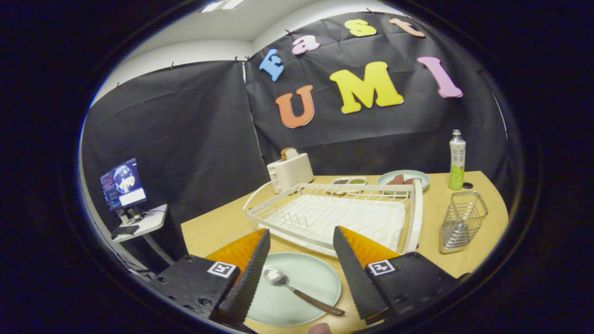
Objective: Take the plate from the dish rack, then take the spoon from the basket and place it into the plate.
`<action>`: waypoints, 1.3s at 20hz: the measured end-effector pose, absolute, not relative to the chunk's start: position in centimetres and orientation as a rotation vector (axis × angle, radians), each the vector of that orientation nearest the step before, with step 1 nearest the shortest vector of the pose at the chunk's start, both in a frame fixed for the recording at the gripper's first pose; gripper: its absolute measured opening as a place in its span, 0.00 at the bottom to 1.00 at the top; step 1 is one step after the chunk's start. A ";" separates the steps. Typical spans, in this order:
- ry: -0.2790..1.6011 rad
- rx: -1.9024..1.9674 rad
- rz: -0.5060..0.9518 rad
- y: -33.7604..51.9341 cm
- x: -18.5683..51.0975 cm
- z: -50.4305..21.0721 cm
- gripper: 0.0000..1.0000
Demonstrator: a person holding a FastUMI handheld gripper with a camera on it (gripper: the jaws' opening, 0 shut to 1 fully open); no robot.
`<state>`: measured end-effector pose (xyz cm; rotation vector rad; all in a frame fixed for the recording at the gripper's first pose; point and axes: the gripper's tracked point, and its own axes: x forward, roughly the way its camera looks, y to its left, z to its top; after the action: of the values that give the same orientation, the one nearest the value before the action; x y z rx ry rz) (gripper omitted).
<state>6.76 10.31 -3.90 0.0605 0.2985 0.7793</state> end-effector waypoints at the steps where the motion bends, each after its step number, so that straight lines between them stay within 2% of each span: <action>1: 0.285 0.050 0.743 9.9 7.1 -3.7 0.88; 3: 0.259 0.032 0.660 9.0 7.8 -3.1 1.00; 14: 0.151 -0.010 0.296 2.0 8.1 2.5 1.00; 21: -0.026 -0.056 0.086 -2.5 5.0 10.7 1.00; 26: -0.116 -0.071 0.059 -1.0 1.0 13.9 1.00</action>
<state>1.03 -1.00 13.92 -0.0712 -0.1155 0.0594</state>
